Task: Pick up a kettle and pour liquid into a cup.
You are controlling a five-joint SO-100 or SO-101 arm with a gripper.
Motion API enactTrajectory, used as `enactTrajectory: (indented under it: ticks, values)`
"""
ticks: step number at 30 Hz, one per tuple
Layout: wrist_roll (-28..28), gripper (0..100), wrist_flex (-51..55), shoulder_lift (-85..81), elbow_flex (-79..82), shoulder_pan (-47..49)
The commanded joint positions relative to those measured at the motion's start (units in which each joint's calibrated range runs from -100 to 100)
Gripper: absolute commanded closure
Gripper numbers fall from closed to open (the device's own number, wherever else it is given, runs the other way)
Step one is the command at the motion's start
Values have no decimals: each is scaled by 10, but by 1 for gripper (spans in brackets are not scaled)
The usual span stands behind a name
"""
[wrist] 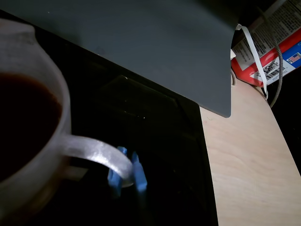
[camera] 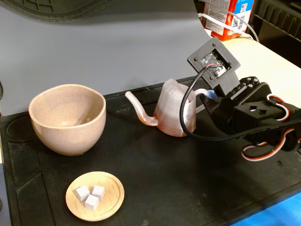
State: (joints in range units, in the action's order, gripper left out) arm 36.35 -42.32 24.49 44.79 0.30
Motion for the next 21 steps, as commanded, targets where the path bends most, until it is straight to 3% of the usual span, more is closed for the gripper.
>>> enactTrajectory:
  ticks: [1,8,12,21]
  values:
    - [3,99,-10,-20,-10,13]
    - [5,99,1,-138,37,22]
    - [16,99,87,-225,36,26]
    - [14,99,123,-243,6,48]
